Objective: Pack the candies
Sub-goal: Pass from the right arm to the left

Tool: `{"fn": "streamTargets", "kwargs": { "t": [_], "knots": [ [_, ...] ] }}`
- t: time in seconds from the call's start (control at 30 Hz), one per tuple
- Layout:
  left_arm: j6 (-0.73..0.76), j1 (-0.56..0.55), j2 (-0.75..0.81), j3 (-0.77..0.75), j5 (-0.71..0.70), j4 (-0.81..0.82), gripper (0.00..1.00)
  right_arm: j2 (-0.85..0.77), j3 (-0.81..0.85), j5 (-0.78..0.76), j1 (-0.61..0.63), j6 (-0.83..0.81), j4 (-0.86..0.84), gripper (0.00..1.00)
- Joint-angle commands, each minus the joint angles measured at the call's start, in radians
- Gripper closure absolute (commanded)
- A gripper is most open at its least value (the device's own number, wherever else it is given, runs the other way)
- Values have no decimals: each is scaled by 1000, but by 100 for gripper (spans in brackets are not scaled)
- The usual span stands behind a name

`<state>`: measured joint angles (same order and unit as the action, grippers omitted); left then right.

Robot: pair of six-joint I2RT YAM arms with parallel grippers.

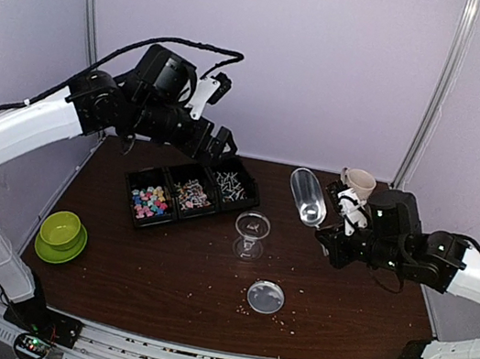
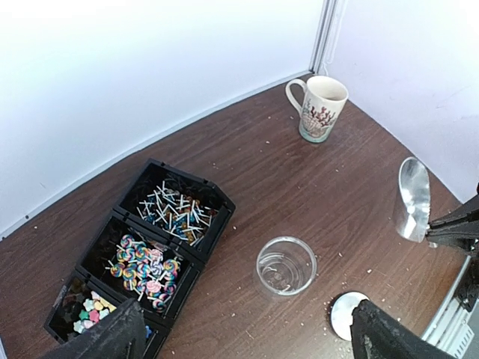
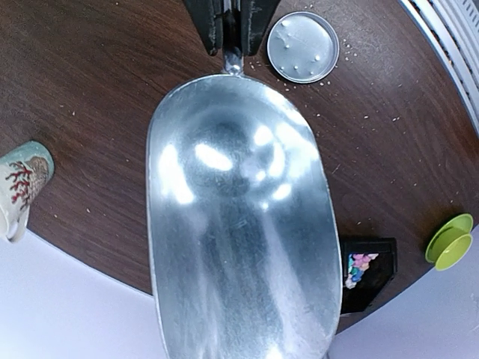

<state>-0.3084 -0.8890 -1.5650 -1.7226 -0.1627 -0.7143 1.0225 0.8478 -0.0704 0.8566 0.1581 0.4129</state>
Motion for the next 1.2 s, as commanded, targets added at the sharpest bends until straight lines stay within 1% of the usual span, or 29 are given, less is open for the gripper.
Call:
{"fn": "streamTargets", "kwargs": {
  "t": [0.0,0.13,0.23,0.37,0.63,0.8,0.9,1.17],
  "knots": [
    [-22,5,47,113,98,74,2,29,53,-72,94,-95,-65,100],
    [-34,5,52,174,198,92,2,77,77,-104,166,-135,-81,100],
    [-47,5,70,234,263,153,2,127,101,-131,209,-166,-72,100],
    [-58,5,103,278,314,217,2,175,123,-203,269,-205,-55,100],
    [-63,6,98,293,365,243,3,191,119,-218,307,-226,-73,100],
    [-67,5,107,307,371,252,5,204,118,-238,316,-230,-70,100],
    [-71,6,103,308,378,254,7,203,119,-248,327,-238,-70,100],
    [-74,5,68,286,423,234,18,186,112,-294,356,-265,-91,100]
  ]
}}
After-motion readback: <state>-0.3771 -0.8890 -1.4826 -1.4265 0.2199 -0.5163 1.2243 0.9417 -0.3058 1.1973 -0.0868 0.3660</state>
